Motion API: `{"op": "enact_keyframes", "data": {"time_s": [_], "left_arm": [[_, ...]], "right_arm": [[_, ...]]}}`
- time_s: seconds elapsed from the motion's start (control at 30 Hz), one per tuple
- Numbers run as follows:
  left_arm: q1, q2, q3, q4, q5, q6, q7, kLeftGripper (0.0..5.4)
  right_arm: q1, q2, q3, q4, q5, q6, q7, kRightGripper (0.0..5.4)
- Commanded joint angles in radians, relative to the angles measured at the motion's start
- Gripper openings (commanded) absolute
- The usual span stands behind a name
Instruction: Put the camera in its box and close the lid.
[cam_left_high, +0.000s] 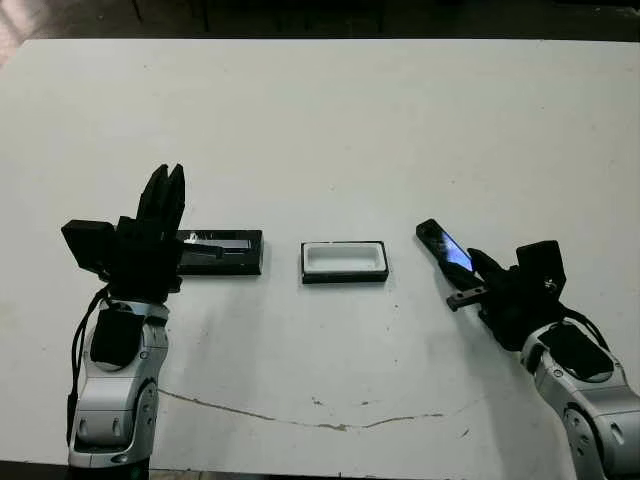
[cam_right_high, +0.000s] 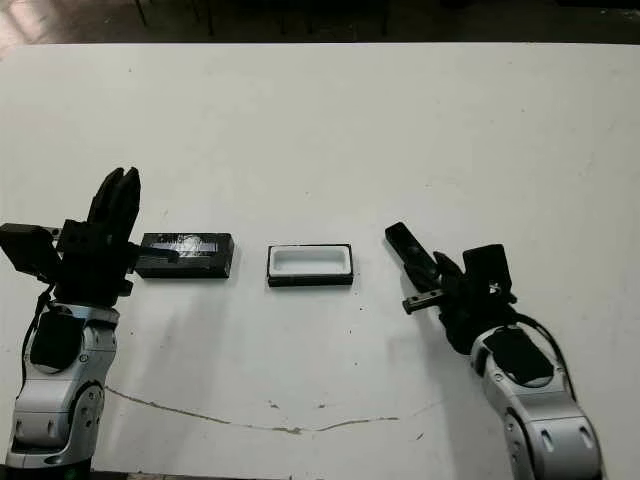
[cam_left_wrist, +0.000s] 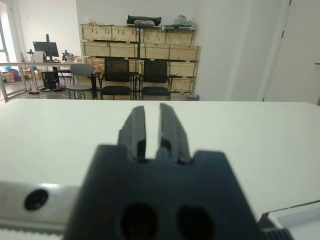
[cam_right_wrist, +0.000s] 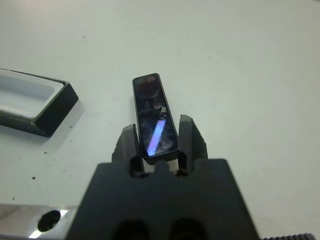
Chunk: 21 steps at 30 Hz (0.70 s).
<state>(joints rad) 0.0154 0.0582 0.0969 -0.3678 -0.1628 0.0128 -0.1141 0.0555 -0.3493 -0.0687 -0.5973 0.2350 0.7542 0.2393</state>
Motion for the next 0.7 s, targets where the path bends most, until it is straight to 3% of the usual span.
{"op": "enact_keyframes", "data": {"time_s": [0.03, 0.13, 0.33, 0.43, 0.6, 0.7], "left_arm": [[0.012, 0.006, 0.001, 0.011, 0.004, 0.014, 0.006, 0.0], [0.013, 0.004, 0.0, 0.009, 0.003, 0.018, 0.009, 0.0], [0.014, 0.004, -0.003, 0.005, 0.003, 0.019, 0.013, 0.0], [0.018, 0.003, -0.003, 0.0, -0.002, 0.025, 0.014, 0.0], [0.022, 0.0, -0.006, -0.006, 0.002, 0.031, 0.019, 0.0], [0.021, 0.0, -0.01, -0.004, 0.007, 0.027, 0.022, 0.0]], "right_arm": [[-0.019, -0.027, -0.033, -0.026, 0.025, 0.048, 0.016, 0.01], [-0.045, -0.033, -0.061, -0.049, 0.05, 0.071, 0.021, 0.01], [-0.112, -0.029, -0.124, -0.062, 0.112, 0.049, 0.045, 0.01], [-0.167, -0.015, -0.184, -0.046, 0.21, 0.096, 0.058, 0.01], [-0.251, -0.056, -0.218, -0.048, 0.329, 0.217, 0.062, 0.0], [-0.291, -0.082, -0.202, -0.018, 0.368, 0.226, 0.096, 0.0]]}}
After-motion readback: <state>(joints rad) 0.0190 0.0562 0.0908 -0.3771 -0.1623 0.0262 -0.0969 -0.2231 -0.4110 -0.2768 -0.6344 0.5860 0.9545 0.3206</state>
